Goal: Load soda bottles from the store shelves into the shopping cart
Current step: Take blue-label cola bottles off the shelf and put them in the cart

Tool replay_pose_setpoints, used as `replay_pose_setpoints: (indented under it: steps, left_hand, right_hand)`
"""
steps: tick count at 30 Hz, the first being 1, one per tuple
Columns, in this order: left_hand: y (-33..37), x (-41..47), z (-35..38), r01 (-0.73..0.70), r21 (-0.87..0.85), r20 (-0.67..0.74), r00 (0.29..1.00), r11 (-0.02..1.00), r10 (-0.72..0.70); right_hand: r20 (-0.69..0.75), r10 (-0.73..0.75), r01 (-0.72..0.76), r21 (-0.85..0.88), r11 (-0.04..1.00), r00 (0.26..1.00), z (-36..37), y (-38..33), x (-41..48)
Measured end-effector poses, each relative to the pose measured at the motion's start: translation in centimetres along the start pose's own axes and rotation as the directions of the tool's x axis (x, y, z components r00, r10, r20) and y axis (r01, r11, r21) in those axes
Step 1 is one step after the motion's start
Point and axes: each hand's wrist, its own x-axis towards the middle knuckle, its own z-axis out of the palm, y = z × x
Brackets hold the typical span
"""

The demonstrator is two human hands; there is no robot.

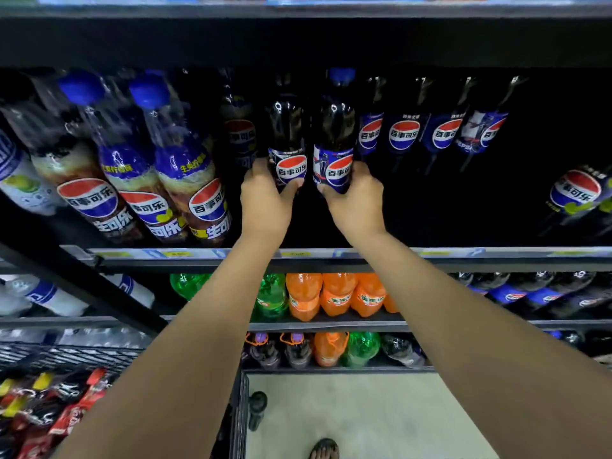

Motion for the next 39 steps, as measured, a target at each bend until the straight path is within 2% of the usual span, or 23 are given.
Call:
replay_pose_setpoints:
  steps: [12, 22, 26, 31, 35, 39]
  left_hand:
    - [-0.7, 6.2, 2.8, 0.009, -0.016, -0.01, 1.0, 1.0, -0.009]
    - [-0.2, 7.9, 3.4, -0.002, -0.021, -0.022, 1.0, 1.0, 0.001]
    - [0.8, 7.5, 2.3, 0.072, 0.036, 0.047, 0.996, 0.997, -0.074]
    - [2.3, 4.3, -0.3, 0.117, 0.072, 0.066, 0.99, 0.99, -0.122]
    - [4.5, -1.3, -3.5, 0.079, 0.201, 0.091, 0.991, 0.976, -0.099]
    - [5.4, -8.4, -7.2, -0.084, 0.386, 0.202, 0.979, 0.918, 0.005]
  right_hand:
    - [-0.075, 0.009, -0.009, -0.006, 1.0, 0.997, 4.4, -0.1, 5.7]
    - [-0.103, 0.093, -0.103, -0.093, 0.99, 0.99, 5.6, -0.9, 7.1]
    - [-0.067, 0.172, -0.175, -0.042, 0.984, 0.983, 5.2, -1.6, 6.5]
    - [0.008, 0.168, -0.168, -0.003, 0.986, 0.986, 2.0, -3.2, 3.1]
    - [0.105, 0.173, -0.152, -0.187, 0.971, 0.979, -1.4, -3.6, -2.0]
    - [0.235, 0.146, -0.046, -0.385, 0.922, 0.961, -5.1, -5.2, -8.2]
